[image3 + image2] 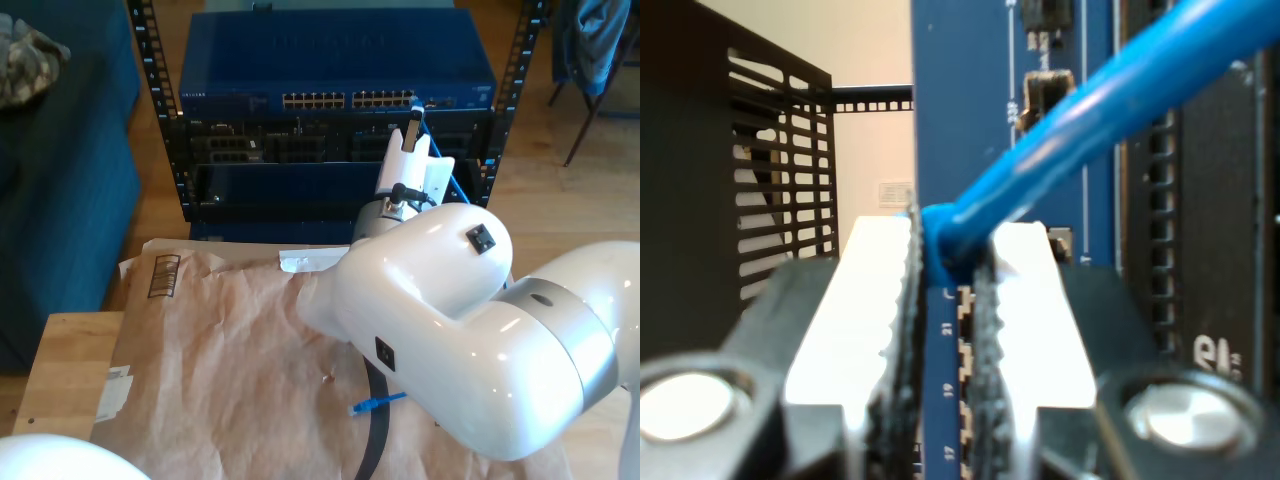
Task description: Grab the cable and plug it in
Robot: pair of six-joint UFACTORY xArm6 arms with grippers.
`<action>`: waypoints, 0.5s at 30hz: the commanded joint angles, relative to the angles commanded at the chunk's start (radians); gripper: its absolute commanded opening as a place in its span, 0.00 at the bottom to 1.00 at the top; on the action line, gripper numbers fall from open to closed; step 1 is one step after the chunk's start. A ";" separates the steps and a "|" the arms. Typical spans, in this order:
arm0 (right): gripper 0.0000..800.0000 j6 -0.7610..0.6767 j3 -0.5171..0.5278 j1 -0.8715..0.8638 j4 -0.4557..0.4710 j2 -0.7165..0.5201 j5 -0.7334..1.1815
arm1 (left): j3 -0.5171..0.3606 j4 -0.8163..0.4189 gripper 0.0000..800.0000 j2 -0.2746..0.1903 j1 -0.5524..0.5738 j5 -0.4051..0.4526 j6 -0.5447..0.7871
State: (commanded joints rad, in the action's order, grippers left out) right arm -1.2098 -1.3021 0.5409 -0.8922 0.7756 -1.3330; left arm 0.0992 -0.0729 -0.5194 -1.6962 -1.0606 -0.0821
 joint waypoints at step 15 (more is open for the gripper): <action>0.00 -0.005 0.000 -0.005 0.003 0.005 0.012 | 0.000 0.000 1.00 0.000 -0.002 0.000 0.002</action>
State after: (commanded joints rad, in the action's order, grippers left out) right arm -1.2144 -1.3021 0.5363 -0.8892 0.7802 -1.3207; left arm 0.0992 -0.0729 -0.5194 -1.6978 -1.0606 -0.0806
